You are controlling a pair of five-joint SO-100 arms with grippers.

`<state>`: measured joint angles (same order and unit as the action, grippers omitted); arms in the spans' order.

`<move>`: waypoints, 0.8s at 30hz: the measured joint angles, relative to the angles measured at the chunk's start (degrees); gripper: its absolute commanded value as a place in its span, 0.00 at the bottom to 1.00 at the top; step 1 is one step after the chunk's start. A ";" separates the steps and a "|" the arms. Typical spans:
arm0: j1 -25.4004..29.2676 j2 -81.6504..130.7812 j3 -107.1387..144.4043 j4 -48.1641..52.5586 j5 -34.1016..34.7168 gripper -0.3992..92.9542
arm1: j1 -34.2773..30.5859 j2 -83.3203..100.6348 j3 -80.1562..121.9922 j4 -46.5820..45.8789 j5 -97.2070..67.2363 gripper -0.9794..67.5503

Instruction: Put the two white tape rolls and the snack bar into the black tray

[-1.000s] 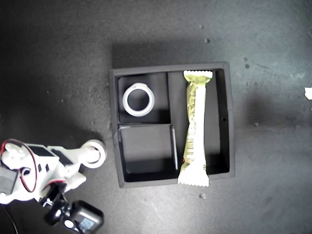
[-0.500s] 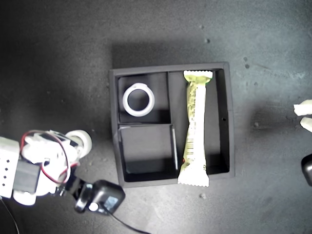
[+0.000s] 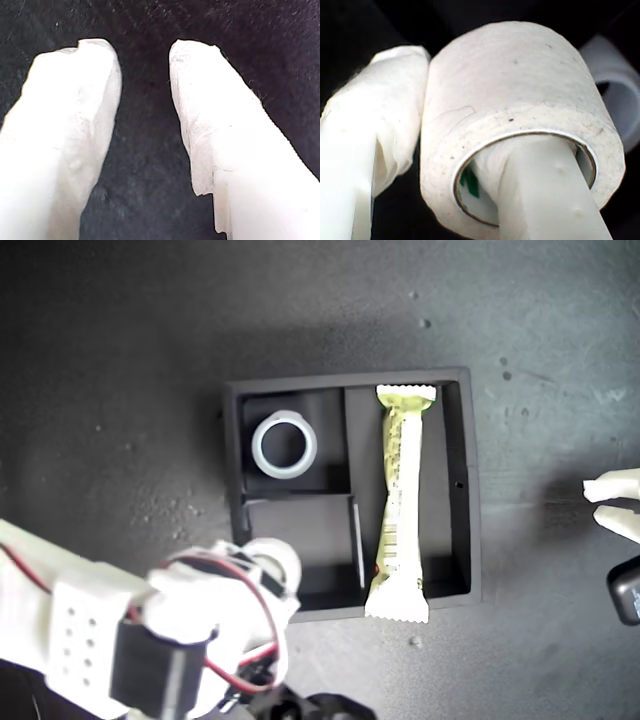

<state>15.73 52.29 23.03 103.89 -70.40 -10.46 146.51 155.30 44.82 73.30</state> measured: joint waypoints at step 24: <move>-0.26 -15.12 -11.87 0.18 0.70 0.24 | 6.33 44.91 21.45 4.83 3.08 0.01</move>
<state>15.47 37.18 11.16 104.06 -69.70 -4.13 191.43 176.75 49.66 76.38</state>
